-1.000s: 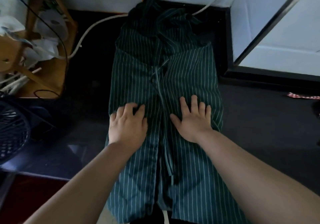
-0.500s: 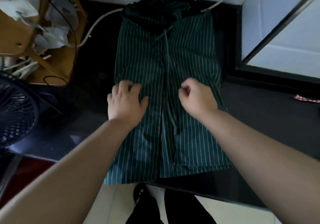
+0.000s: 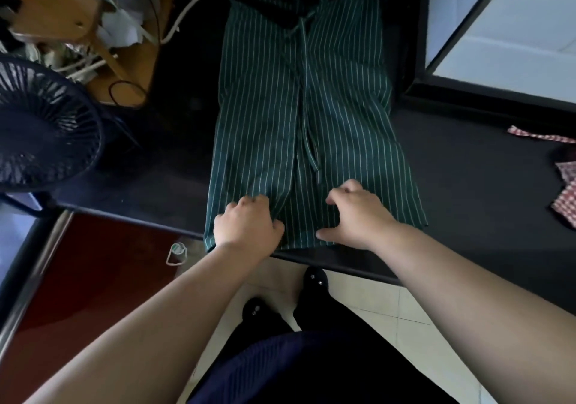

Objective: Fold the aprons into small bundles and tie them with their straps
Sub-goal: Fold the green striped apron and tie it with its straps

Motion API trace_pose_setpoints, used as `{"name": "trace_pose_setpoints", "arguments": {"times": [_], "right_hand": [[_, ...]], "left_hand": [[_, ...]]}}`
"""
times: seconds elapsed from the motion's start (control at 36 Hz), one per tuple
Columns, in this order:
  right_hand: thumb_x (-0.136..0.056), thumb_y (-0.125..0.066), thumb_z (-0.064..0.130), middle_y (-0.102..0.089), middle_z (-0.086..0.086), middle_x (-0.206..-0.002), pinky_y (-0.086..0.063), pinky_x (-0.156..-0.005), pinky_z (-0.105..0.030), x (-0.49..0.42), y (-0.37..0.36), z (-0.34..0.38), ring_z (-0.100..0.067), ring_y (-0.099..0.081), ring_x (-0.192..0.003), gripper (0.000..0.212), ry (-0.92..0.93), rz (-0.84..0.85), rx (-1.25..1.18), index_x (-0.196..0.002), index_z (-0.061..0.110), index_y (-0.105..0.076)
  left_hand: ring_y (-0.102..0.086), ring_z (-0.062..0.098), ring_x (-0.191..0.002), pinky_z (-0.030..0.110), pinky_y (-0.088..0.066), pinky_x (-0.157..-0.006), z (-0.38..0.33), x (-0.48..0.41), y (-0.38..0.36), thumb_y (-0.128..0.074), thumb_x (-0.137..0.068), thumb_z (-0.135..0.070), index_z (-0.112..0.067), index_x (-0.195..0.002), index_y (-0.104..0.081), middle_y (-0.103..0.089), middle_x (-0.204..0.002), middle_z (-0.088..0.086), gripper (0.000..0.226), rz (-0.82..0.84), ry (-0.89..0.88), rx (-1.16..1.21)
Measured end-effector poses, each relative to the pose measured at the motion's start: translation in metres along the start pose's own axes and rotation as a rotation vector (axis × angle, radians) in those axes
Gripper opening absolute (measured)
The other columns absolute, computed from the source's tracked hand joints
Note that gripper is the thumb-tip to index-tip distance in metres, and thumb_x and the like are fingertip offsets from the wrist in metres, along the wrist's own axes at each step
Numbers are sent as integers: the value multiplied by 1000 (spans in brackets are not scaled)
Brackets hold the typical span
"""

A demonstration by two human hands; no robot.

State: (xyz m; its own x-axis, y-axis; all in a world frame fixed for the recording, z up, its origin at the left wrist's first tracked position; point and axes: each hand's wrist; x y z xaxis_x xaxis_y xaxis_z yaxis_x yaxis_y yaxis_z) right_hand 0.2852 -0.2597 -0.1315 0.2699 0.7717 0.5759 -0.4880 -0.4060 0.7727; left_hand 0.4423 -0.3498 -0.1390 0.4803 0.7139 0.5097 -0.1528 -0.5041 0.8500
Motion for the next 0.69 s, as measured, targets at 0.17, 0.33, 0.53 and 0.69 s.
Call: {"name": "trace_pose_setpoints", "arguments": {"times": [0.17,0.33,0.53,0.69], "right_hand": [[-93,-55,33,-40,-8,-137,-39,-102,-37,5,-4,-8,-32,-50,-116,40,48,-16,-4,-128,12,-57],[-91,-58,40,-41,-6,-133,-35,-103,-36,5,-7,-17,-31,-47,-119,50,94,-28,58,-134,17,-50],[-98,-47,27,-51,-5,-122,-40,-97,-38,5,-14,-32,-31,-49,-113,32,161,-94,30,-123,12,-61],[-98,-43,22,-59,-4,-105,-41,-94,-39,9,-7,-43,-24,-54,-97,26,244,-185,-22,-105,9,-64]], "left_hand": [[-51,12,-57,24,-35,-48,-5,-4,17,-47,-98,-31,-20,-82,-56,-55,-65,-5,22,-97,-72,490],[-37,2,-40,16,-32,-42,-30,-6,34,-53,-97,-31,-16,-74,-58,-45,-48,-13,28,-43,-181,897],[-57,13,-91,27,-46,-68,-21,9,0,-43,-94,-56,-26,-92,-62,-57,-92,-10,35,21,-238,28],[-3,22,-146,41,-11,-117,-15,17,-16,-53,-86,-62,-33,-150,-20,-8,-158,1,78,22,-371,-123]]}}
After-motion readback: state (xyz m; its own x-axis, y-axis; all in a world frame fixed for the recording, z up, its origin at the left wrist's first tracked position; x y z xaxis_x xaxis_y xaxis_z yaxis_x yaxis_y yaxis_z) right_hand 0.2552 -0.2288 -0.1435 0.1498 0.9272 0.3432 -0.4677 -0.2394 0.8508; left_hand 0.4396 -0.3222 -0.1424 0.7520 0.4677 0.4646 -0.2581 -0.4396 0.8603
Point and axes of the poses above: each hand's wrist, its own x-axis away from the middle knuckle, its own y-axis out of the back of the hand, z = x × y
